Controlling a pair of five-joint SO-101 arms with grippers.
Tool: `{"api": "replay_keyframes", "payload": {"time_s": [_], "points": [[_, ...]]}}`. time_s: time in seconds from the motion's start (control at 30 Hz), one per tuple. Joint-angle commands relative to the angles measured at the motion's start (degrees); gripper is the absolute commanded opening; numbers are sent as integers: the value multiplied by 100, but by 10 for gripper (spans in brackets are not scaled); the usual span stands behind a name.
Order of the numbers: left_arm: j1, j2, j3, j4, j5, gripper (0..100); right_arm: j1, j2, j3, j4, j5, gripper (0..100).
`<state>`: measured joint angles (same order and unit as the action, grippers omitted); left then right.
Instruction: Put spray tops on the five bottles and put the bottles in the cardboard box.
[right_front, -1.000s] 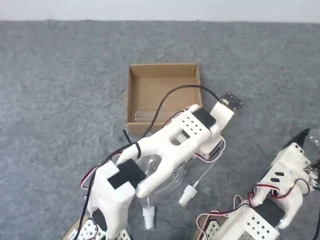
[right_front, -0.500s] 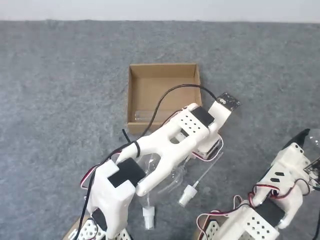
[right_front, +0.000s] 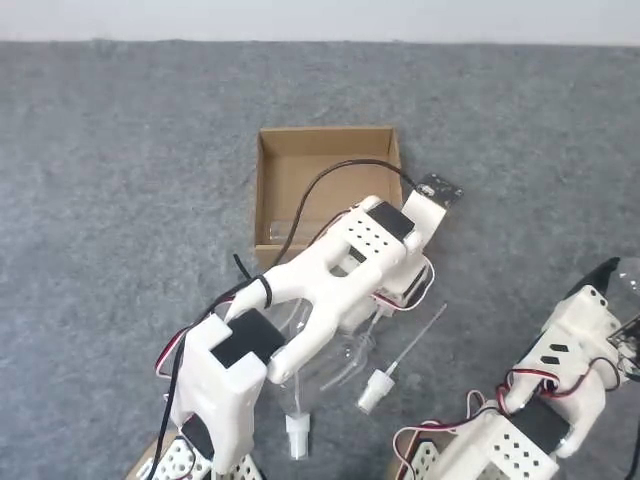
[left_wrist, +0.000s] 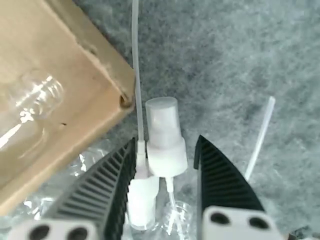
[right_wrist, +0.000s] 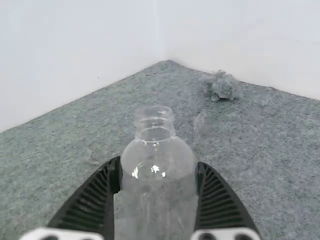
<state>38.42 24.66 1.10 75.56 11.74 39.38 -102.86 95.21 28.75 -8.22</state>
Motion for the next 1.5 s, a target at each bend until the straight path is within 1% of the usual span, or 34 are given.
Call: {"api": "replay_keyframes", "payload": {"time_s": [0.0,0.1,0.23,0.33,0.57,0.73,0.83,1.0,1.1,1.3,1.47], "points": [[97,-88,57,-132,9,180,-13,-75,-26,-163,132,20],[158,-18,66,-132,18,180,-13,-75,-26,-163,132,20],[202,466,-110,-229,26,178,-13,-75,-26,-163,132,20],[237,712,-532,114,18,137,-4,-75,-26,-163,132,20],[255,633,-602,97,-9,40,-4,-75,-26,-163,132,20],[325,79,-479,211,-18,22,-4,-75,-53,-171,132,20],[492,-387,-189,202,-26,22,-22,-75,-44,-312,132,20],[492,-1134,171,193,-35,22,-48,-75,-62,-409,132,20],[492,-1530,338,193,-229,22,-207,-110,-149,-365,123,20],[492,-2488,1130,-334,-264,22,-558,-119,-185,-400,123,20],[475,-3490,1657,-580,-264,24,-892,-119,-273,-347,132,19]]}}
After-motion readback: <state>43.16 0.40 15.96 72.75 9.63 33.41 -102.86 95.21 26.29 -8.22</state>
